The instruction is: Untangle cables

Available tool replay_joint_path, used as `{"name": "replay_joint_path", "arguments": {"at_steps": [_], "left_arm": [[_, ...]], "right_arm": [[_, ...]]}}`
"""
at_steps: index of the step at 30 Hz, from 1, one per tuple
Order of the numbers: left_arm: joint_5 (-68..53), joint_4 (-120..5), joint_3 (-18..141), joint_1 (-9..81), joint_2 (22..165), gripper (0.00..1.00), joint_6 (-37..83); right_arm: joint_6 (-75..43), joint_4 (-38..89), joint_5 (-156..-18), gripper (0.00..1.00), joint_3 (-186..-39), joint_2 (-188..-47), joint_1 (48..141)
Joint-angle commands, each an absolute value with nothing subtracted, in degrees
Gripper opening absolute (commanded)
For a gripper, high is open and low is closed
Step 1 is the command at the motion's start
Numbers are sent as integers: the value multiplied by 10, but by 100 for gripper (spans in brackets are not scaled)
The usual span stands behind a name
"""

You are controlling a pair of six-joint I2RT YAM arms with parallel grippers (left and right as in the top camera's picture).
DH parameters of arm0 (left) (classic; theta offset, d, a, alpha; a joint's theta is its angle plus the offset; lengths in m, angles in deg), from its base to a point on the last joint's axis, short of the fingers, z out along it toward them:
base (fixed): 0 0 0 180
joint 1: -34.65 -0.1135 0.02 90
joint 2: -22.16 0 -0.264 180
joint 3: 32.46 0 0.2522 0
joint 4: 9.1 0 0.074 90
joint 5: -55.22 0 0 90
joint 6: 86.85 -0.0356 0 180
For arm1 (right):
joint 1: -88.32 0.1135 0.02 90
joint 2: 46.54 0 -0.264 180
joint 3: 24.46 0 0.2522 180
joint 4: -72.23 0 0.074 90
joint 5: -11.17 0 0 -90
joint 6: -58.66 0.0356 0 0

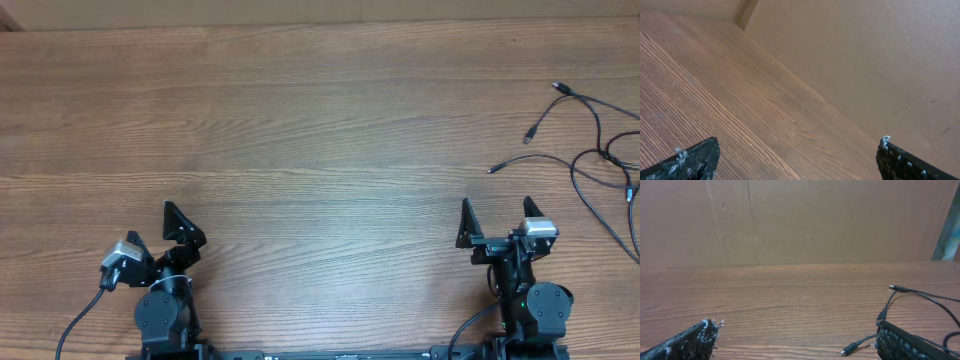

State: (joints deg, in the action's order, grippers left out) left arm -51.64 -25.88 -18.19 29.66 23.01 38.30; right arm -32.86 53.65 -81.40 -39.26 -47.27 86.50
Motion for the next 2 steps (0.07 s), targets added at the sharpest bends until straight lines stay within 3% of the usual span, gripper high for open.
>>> {"name": "replay_joint_path", "arguments": {"at_steps": [1,2], "left_arm": [[-514,-258,-184,294,224,100,374],[-514,-258,-184,294,224,100,374]], "right_arm": [[-329,538,-811,100,-387,-467,862],[-329,538,-811,100,-387,-467,862]]}}
